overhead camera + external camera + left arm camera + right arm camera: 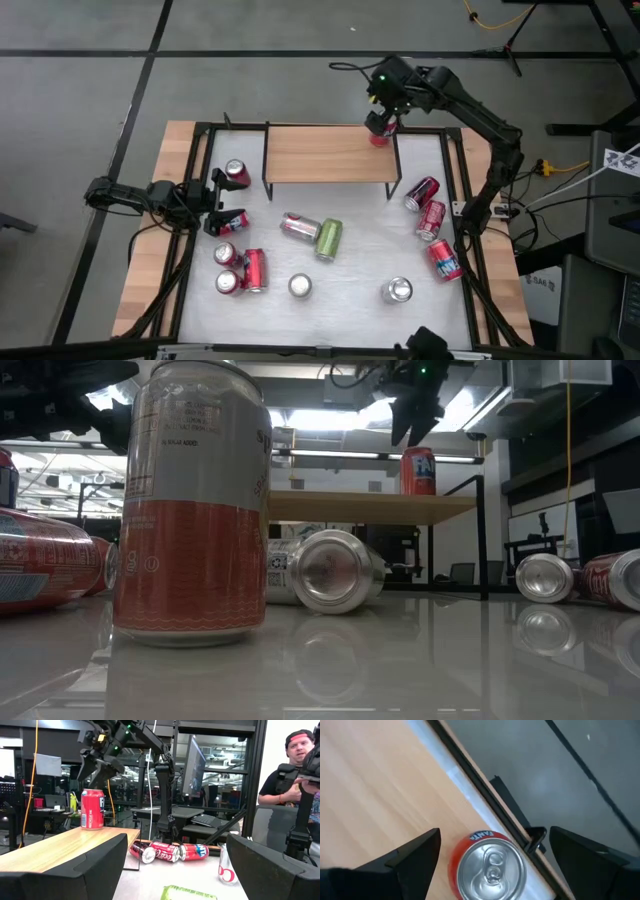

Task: Place canned beverage on shelf
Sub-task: Put the orange soda can on the shelf

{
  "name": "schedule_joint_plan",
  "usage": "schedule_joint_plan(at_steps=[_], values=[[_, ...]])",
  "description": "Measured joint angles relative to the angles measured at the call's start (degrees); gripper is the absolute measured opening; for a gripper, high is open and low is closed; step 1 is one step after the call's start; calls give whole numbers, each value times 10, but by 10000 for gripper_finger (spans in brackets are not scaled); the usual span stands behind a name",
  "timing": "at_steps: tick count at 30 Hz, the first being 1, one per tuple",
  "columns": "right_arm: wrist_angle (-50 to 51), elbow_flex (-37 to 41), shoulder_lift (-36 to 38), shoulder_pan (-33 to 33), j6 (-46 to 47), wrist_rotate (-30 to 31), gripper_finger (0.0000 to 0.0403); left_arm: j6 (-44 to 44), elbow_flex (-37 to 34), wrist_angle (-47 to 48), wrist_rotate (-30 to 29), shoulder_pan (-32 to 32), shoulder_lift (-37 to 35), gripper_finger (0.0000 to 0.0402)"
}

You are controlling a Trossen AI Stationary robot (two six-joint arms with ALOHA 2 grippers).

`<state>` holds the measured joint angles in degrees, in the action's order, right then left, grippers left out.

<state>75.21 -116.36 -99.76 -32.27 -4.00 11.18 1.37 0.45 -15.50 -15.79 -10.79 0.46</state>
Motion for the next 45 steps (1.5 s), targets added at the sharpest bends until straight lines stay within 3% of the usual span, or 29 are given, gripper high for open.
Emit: schedule_joint_plan(at_steps=[7,19,23,28,45], values=[[56,-20,0,0,-142,-19,363,0,0,0,0,0,0,336],[78,-22,0,0,-283,-48,363,0,0,0,0,0,0,336],[78,-22,0,-9,-296,-57,363,0,0,0,0,0,0,336],[78,-7,0,-43,-300,-119,363,0,0,0,0,0,0,336],[43,67,-1,-63,-322,-123,363,0,0,0,0,0,0,336]])
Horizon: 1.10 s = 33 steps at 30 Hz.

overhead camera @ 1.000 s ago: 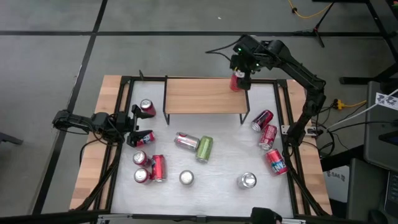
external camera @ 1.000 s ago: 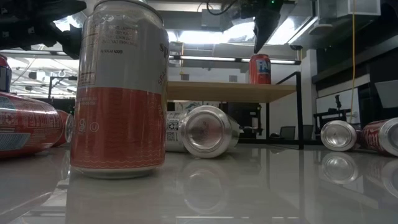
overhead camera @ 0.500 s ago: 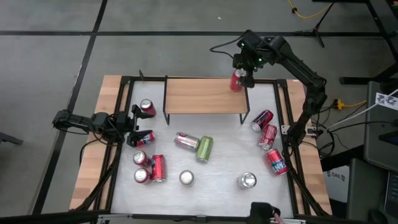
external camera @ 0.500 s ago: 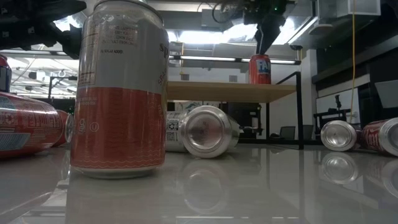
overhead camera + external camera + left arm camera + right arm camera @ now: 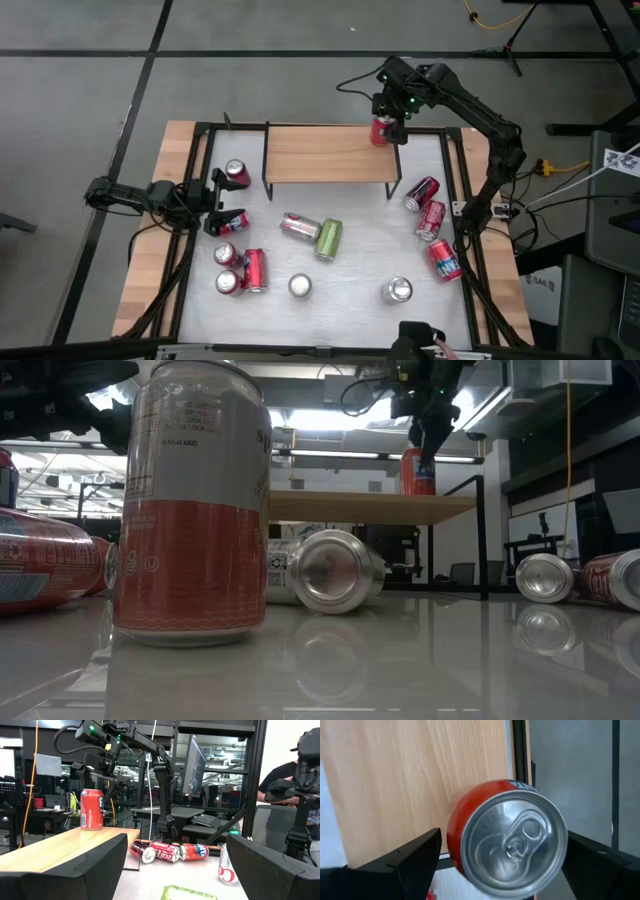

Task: Place canned beverage on shelf
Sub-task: Put the orange soda can on the shelf

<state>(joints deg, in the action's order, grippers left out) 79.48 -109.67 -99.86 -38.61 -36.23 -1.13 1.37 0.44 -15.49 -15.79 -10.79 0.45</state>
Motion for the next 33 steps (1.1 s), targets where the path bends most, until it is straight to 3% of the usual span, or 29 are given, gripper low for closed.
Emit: schedule_joint_plan(at_steps=[7,16,24,33], values=[[-4,11,0,0,19,1,353,0,0,0,0,0,0,336],[-4,11,1,0,55,1,283,0,0,0,0,0,0,336],[-4,11,1,1,159,31,304,0,0,0,0,0,0,336],[-6,11,0,1,283,57,297,0,0,0,0,0,0,336]])
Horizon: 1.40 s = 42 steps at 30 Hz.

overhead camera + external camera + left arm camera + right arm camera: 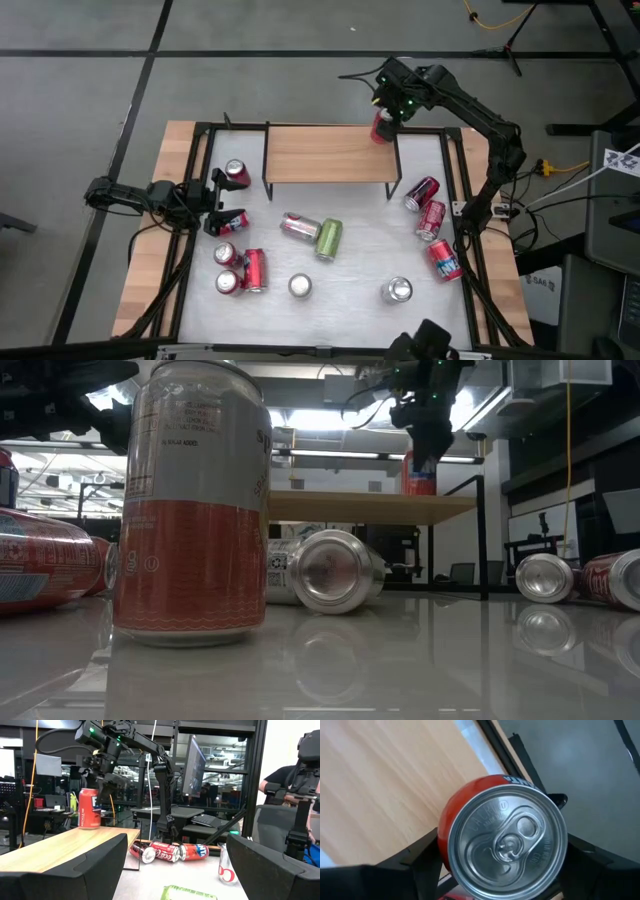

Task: Place canned beverage on shelf
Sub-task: Put the orange soda can on the shelf

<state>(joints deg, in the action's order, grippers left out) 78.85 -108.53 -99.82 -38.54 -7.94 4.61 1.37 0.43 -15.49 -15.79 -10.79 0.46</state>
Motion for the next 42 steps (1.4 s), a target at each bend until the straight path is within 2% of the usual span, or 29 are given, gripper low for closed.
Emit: schedule_joint_plan(at_steps=[12,17,24,36,42], values=[[0,0,0,6,152,24,304,0,0,0,0,0,0,336],[3,0,-1,28,183,55,305,0,0,0,0,0,0,336],[3,0,-1,46,239,55,305,0,0,0,0,0,0,336],[2,0,-1,44,242,56,305,0,0,0,0,0,0,336],[-2,0,-1,44,242,98,305,0,0,0,0,0,0,336]])
